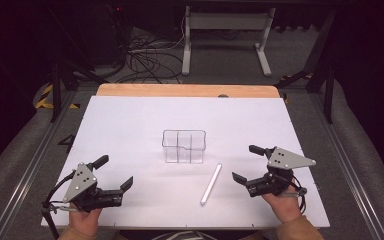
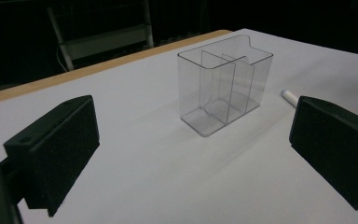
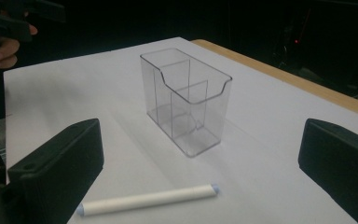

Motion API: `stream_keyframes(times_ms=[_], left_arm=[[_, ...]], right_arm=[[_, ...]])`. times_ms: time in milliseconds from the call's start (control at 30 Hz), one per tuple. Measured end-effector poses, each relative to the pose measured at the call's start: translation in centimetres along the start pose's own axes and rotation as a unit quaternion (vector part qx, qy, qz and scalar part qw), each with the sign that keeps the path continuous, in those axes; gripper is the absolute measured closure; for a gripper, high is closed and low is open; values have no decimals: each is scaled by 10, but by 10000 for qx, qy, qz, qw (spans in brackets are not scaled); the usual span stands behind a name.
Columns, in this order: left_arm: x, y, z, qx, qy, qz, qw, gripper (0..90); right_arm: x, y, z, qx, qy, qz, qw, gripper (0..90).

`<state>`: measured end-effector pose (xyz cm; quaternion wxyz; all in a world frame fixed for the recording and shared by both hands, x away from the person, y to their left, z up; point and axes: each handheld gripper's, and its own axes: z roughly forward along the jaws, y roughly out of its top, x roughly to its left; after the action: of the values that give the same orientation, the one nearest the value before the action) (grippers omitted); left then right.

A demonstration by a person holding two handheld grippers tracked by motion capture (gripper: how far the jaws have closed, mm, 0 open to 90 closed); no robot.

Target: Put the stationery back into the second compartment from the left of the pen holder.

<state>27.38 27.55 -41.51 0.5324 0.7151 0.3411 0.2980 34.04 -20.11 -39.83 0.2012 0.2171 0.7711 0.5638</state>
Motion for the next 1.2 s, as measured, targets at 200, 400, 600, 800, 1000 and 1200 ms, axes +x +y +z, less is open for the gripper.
stream_keyframes(times_ms=[200,400,600,800,1000,1200], left_arm=[[-4,8,3,48,-298,-75,9995,18],[-12,15,9,169,-394,82,9990,13],[-18,20,14,242,-443,190,9985,14],[-21,27,22,254,-972,-167,9948,10],[-30,38,32,326,-1191,-289,9919,21],[-39,48,45,527,-1361,-225,9890,41]], right_arm=[[-1,-21,-10,94,-199,127,9997,27],[-4,-33,-21,-80,-393,177,9990,32],[-9,-37,-24,-164,-396,226,9988,31],[-12,-39,-26,-285,-366,345,9983,19],[-10,-39,-27,-324,-343,298,9984,14],[-9,-41,-25,-277,-299,293,9987,15]])
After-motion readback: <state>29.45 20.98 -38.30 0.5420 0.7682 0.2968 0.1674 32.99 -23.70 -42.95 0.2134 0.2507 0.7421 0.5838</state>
